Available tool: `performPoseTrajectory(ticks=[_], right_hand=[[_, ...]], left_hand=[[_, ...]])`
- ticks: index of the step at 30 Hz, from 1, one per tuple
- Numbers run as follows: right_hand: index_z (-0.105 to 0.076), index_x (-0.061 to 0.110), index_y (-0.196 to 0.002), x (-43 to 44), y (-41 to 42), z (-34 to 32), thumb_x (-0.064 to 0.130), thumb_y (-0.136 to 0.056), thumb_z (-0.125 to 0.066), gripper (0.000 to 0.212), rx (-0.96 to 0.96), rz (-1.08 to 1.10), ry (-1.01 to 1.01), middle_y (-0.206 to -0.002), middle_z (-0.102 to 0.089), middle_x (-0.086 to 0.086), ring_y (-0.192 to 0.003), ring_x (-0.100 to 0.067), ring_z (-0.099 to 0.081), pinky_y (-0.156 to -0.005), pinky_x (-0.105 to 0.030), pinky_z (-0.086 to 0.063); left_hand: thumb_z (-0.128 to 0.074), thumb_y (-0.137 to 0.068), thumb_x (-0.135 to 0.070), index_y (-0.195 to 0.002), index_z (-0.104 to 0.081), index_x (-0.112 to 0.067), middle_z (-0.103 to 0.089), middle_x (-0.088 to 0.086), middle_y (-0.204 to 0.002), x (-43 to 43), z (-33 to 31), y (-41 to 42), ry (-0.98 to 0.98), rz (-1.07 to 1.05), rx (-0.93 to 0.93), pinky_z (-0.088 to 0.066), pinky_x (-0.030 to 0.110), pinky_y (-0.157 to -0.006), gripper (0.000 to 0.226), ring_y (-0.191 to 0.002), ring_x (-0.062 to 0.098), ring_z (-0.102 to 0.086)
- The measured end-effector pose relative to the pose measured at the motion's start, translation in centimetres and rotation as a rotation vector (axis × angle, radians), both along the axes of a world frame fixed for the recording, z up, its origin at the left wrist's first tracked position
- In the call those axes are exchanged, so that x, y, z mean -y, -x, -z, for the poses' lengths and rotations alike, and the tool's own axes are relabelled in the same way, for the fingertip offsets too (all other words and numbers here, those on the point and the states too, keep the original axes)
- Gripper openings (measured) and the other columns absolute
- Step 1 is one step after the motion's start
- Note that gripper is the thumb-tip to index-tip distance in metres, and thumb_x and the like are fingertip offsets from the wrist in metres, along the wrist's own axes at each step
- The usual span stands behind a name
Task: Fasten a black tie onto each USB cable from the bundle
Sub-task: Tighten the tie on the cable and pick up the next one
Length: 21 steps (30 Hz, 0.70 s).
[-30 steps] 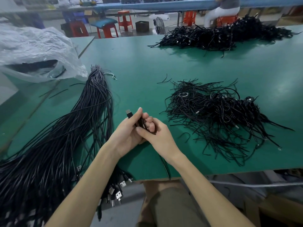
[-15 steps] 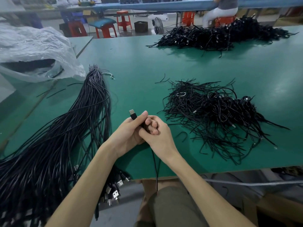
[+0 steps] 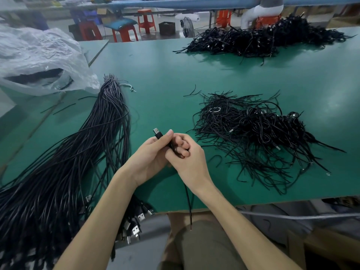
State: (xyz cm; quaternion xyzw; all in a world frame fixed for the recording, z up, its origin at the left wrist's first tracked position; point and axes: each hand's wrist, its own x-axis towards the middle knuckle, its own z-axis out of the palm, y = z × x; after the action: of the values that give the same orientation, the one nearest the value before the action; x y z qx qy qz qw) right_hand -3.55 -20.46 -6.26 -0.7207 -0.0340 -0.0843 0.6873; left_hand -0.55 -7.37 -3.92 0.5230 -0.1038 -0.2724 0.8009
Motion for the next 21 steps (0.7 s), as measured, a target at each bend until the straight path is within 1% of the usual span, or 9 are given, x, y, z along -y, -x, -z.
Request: performPoseTrajectory(ticks=[5,8,10,11,13,14,17,19,21], right_hand=[[-0.069,0.024,-0.106,0.02,0.15,-0.19,0.02,-0.085,-0.074,0.023,0.018,0.045,-0.01,-0.091,-0.073,0.01,-0.088,-0.009,-0.069,-0.085,-0.037,-0.06],[-0.071,0.024,-0.11,0.11,0.3,-0.35,0.017,-0.083,-0.074,0.028,0.04,0.05,-0.005,-0.091,-0.073,0.011,-0.089,-0.008,-0.069,-0.087,-0.038,-0.059],[-0.072,0.029,-0.117,0.27,0.29,-0.44,0.012,-0.084,-0.073,0.038,0.055,0.022,-0.001,-0.085,-0.069,0.015,-0.083,-0.006,-0.065,-0.088,-0.032,-0.058],[-0.071,0.031,-0.121,0.37,0.22,-0.44,0.01,-0.084,-0.073,0.043,0.054,0.003,-0.005,-0.081,-0.063,0.018,-0.077,-0.004,-0.061,-0.086,-0.028,-0.056],[-0.071,0.033,-0.123,0.48,0.14,-0.41,0.006,-0.084,-0.072,0.047,0.04,-0.015,-0.021,-0.081,-0.056,0.012,-0.072,-0.004,-0.054,-0.084,-0.025,-0.053],[-0.071,0.033,-0.122,0.46,0.14,-0.43,0.006,-0.084,-0.073,0.046,0.039,-0.006,-0.018,-0.086,-0.059,0.007,-0.075,-0.005,-0.056,-0.086,-0.029,-0.054],[-0.07,0.031,-0.122,0.28,0.26,-0.49,0.008,-0.084,-0.075,0.044,0.065,0.03,0.033,-0.104,-0.067,-0.006,-0.095,-0.016,-0.064,-0.096,-0.04,-0.054],[-0.069,0.03,-0.122,0.13,0.35,-0.47,0.008,-0.083,-0.075,0.045,0.074,0.044,0.044,-0.109,-0.066,-0.005,-0.101,-0.017,-0.064,-0.097,-0.041,-0.053],[-0.069,0.032,-0.121,0.12,0.28,-0.37,0.01,-0.083,-0.074,0.044,0.074,0.051,0.048,-0.107,-0.066,-0.004,-0.098,-0.016,-0.064,-0.096,-0.042,-0.054]], left_hand=[[-0.048,-0.108,-0.024,-0.102,-0.073,-0.01,-0.074,0.009,-0.096,-0.18,0.11,-0.01,0.021,0.048,0.06,-0.057,0.032,-0.089,0.03,-0.091,0.021,-0.071],[-0.045,-0.109,-0.019,-0.103,-0.07,-0.008,-0.072,0.01,-0.099,-0.33,0.22,0.03,0.042,0.055,0.067,-0.057,0.033,-0.09,0.028,-0.093,0.023,-0.07],[-0.043,-0.109,-0.017,-0.102,-0.07,-0.008,-0.073,0.011,-0.097,-0.28,0.21,0.09,0.043,0.05,0.073,-0.056,0.032,-0.088,0.03,-0.093,0.024,-0.07],[-0.043,-0.109,-0.017,-0.101,-0.071,-0.008,-0.073,0.012,-0.095,-0.18,0.2,0.09,0.03,0.048,0.08,-0.056,0.032,-0.087,0.031,-0.092,0.024,-0.071],[-0.043,-0.109,-0.017,-0.098,-0.072,-0.008,-0.073,0.013,-0.092,0.06,0.26,0.12,-0.009,0.035,0.097,-0.056,0.03,-0.084,0.032,-0.089,0.023,-0.071],[-0.043,-0.109,-0.017,-0.097,-0.072,-0.008,-0.073,0.013,-0.092,0.15,0.31,0.09,-0.02,0.028,0.104,-0.056,0.03,-0.084,0.032,-0.089,0.023,-0.071],[-0.044,-0.109,-0.018,-0.096,-0.071,-0.008,-0.072,0.014,-0.091,0.17,0.39,0.04,-0.023,0.012,0.111,-0.056,0.03,-0.082,0.031,-0.086,0.023,-0.07],[-0.045,-0.108,-0.018,-0.095,-0.071,-0.009,-0.072,0.014,-0.09,0.06,0.47,0.05,-0.02,0.002,0.117,-0.057,0.03,-0.081,0.031,-0.086,0.023,-0.07],[-0.044,-0.108,-0.018,-0.096,-0.07,-0.008,-0.072,0.014,-0.092,-0.04,0.55,0.0,-0.013,-0.002,0.119,-0.057,0.031,-0.081,0.03,-0.087,0.024,-0.07]])
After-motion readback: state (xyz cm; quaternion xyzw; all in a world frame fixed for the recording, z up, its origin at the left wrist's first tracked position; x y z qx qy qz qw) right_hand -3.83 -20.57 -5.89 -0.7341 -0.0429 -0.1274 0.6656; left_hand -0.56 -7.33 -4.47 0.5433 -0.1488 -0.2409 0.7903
